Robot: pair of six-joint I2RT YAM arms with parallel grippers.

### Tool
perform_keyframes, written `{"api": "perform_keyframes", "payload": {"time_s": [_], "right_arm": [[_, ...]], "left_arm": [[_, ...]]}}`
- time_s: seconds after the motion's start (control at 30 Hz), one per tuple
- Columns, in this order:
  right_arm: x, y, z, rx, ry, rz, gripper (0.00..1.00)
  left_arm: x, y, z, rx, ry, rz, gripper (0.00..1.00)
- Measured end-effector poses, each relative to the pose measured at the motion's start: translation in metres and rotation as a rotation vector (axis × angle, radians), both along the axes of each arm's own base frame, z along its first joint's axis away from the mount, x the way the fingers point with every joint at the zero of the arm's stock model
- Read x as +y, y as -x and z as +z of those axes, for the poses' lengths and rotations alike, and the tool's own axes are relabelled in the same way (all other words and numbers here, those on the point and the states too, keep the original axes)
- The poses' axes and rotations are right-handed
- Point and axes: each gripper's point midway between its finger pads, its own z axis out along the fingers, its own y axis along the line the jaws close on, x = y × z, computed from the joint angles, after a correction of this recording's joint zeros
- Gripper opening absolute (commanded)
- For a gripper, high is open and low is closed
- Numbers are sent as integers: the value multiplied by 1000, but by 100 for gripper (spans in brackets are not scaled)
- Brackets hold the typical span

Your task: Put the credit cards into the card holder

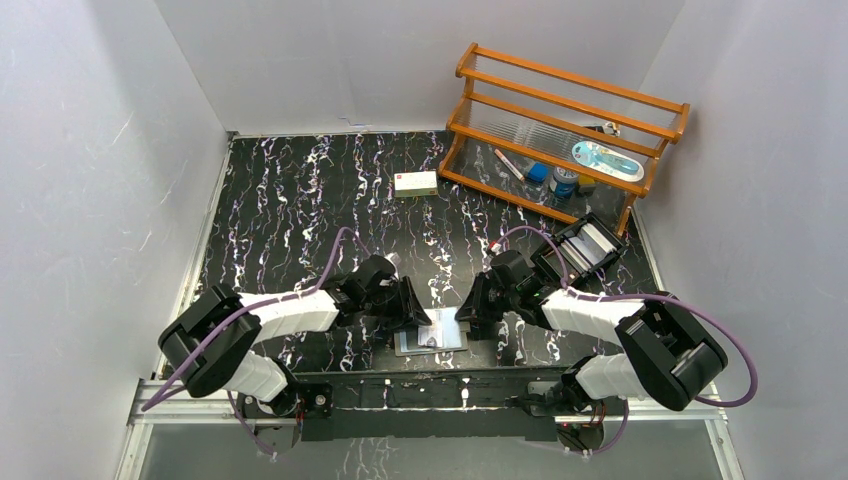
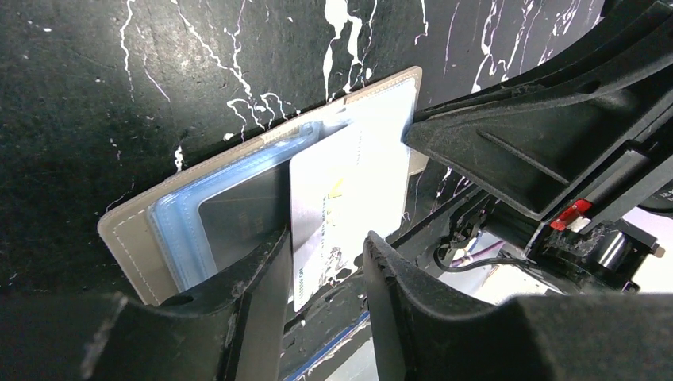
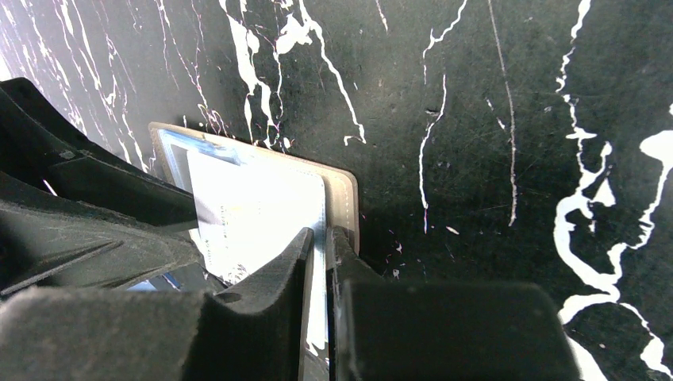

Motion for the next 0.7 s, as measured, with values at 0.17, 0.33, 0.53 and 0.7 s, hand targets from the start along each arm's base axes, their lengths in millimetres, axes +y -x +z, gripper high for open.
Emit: {"api": "perform_keyframes", "payload": {"time_s": [0.17, 0.33, 0.53, 0.7], "right_arm": [[0, 0, 0, 1, 0, -1, 18], [0, 0, 0, 5, -2, -5, 17], [0, 0, -1, 23, -10, -37, 18], [-1, -1, -1, 27, -25, -76, 23]], "left_arm": [[-4, -1, -1, 2, -14, -14, 37], [-12, 1, -2, 1, -21, -37, 36], [-28, 3, -7, 4, -34, -79, 35], [-36, 4, -9, 7, -39, -98, 35]]}}
